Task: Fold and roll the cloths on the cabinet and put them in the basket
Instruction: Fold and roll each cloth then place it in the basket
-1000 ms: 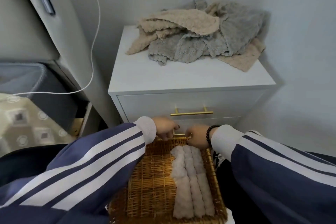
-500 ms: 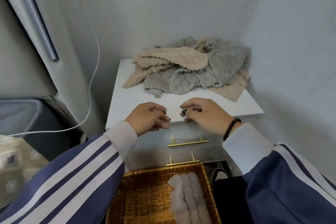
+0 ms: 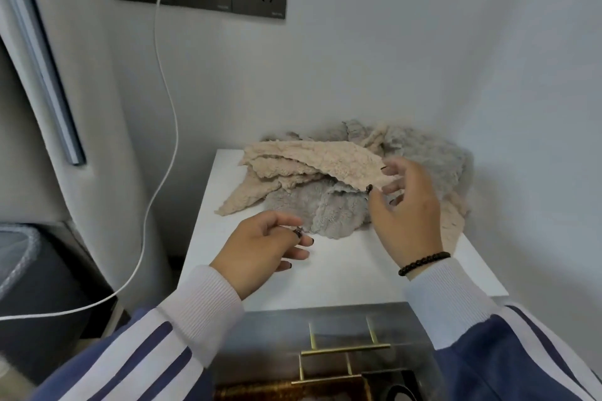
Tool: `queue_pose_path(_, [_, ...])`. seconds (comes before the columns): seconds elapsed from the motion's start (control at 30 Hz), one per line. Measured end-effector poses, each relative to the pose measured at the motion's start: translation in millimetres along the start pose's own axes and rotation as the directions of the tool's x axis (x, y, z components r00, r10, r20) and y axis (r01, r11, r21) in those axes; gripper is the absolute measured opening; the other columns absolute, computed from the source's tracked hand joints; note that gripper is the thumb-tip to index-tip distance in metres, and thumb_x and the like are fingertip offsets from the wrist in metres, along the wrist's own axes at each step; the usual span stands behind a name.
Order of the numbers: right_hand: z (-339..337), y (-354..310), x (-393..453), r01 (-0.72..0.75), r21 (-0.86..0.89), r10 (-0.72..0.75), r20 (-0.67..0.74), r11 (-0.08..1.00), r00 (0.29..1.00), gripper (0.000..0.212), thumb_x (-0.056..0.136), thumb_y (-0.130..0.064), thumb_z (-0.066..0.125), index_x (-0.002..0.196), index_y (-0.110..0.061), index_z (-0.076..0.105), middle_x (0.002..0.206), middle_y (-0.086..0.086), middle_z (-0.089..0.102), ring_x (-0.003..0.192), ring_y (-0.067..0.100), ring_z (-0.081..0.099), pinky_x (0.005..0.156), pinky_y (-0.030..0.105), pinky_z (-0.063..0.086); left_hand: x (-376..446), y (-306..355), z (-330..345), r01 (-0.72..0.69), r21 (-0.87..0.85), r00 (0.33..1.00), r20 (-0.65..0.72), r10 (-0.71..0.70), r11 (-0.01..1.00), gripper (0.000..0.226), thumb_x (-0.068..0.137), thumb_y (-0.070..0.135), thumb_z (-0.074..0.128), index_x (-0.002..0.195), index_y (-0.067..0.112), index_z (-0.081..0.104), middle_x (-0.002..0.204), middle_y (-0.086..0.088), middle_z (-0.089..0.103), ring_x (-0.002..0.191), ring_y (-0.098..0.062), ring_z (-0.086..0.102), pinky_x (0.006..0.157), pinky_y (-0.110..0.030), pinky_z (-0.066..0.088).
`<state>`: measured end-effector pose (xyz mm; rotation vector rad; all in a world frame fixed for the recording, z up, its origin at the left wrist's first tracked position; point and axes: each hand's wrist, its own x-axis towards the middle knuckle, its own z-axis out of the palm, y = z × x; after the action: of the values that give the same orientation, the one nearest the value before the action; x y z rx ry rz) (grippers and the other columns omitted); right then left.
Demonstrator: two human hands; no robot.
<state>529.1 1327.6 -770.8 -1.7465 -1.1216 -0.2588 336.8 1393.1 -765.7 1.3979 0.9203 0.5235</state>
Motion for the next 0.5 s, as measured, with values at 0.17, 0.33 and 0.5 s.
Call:
queue_pose_path(0.17, [12.8, 28.1, 24.3, -0.070, -0.204, 0.113, 0.207, 0.976, 0.972, 0.072, 0.076, -0.016, 0.072, 0.140, -0.025, 0.039, 0.143, 0.008, 0.026, 0.133, 0.022, 0.026, 0.106, 0.028, 0.025, 8.3, 4.6, 5.8, -0.033, -0.016, 0.999, -0.009, 0.033, 0.999, 0.020, 0.092, 0.006, 0.053, 0.105, 0.017, 0.062, 0.087, 0.002, 0.075, 0.080, -0.012, 0.071, 0.069, -0.022, 0.051])
queue_pose_path(0.33, [29.7, 20.2, 23.8, -0.054, -0.311, 0.130, 0.229, 0.949, 0.965, 0.068, 0.077, -0.012, 0.067, 0.139, -0.030, 0.044, 0.151, 0.012, 0.020, 0.136, 0.030, 0.018, 0.111, 0.044, 0.020, 24.3, 0.7, 8.3, 0.002, -0.023, 0.992, -0.124, -0.005, 1.000, 0.024, 0.086, 0.001, 0.057, 0.102, 0.018, 0.062, 0.095, 0.001, 0.072, 0.084, -0.016, 0.069, 0.067, -0.023, 0.050])
queue_pose_path(0.5, [47.4, 23.8, 15.4, 0.333, -0.400, -0.121, 0.470, 0.854, 0.875, 0.052, 0.076, -0.003, 0.065, 0.111, -0.042, 0.066, 0.158, 0.006, 0.015, 0.144, 0.033, 0.000, 0.109, 0.045, -0.006, 45.4, -5.8, 18.4, -0.026, 0.028, 0.980, -0.198, 0.031, 0.999, 0.024, 0.087, 0.003, 0.059, 0.103, 0.020, 0.061, 0.108, 0.001, 0.064, 0.099, -0.021, 0.064, 0.067, -0.023, 0.051])
